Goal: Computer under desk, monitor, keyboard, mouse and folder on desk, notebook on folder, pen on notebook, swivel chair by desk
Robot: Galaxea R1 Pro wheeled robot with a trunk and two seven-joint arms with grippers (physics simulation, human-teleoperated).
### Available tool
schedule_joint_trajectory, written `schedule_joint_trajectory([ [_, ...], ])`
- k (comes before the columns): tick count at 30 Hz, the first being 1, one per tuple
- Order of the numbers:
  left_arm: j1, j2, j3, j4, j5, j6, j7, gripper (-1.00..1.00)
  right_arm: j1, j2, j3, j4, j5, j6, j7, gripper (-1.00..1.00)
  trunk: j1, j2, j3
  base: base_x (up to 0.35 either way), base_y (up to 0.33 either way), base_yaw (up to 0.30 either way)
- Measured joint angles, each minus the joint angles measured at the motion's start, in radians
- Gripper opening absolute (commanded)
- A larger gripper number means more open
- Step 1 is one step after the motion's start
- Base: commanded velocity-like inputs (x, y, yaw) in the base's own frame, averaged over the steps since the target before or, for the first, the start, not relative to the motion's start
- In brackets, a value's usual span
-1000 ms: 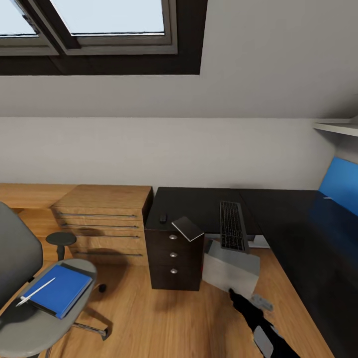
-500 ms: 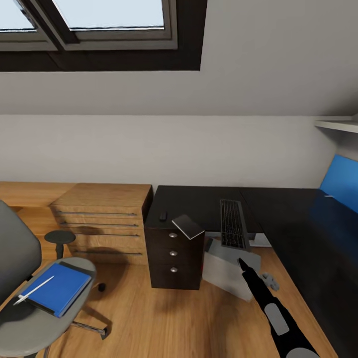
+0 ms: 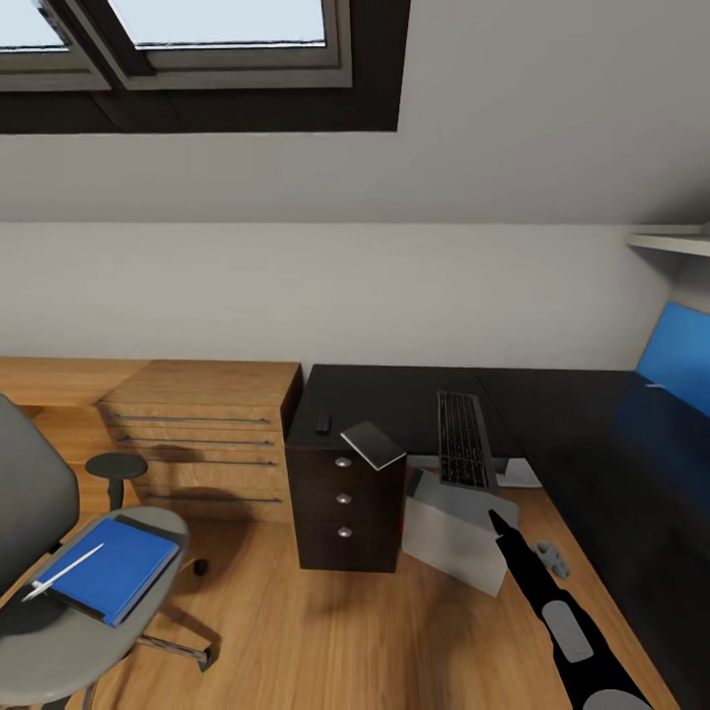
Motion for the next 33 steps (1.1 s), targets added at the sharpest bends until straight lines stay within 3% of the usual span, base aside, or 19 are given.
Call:
schedule_joint_trajectory([
  [3, 0.000, -0.017, 0.001, -0.081, -0.004, 0.111, 0.001, 1.00, 0.000, 0.000, 0.000, 0.000, -0.008, 0.016, 0.000, 1.00, 0.012, -0.021, -0.009, 0.000, 0.000, 0.000],
  [7, 0.000, -0.046, -0.003, -0.263, -0.008, 0.328, 0.002, 1.00, 0.000, 0.000, 0.001, 0.000, -0.012, 0.023, 0.001, 1.00, 0.027, -0.049, -0.022, 0.000, 0.000, 0.000],
  [12, 0.000, -0.048, -0.001, -0.362, -0.010, 0.409, 0.009, 1.00, 0.000, -0.002, 0.000, 0.000, -0.013, 0.038, 0.002, 1.00, 0.046, -0.084, -0.038, 0.000, 0.000, 0.000],
  [20, 0.000, -0.029, 0.004, -0.317, -0.009, 0.423, 0.016, 1.00, 0.000, -0.002, 0.000, 0.000, -0.013, 0.063, 0.003, 1.00, 0.077, -0.140, -0.063, 0.000, 0.000, 0.000],
  [33, 0.000, -0.024, 0.004, -0.276, -0.008, 0.347, 0.016, 1.00, 0.000, -0.021, -0.001, -0.002, -0.022, 0.100, 0.007, 1.00, 0.127, -0.231, -0.104, 0.000, 0.000, 0.000],
])
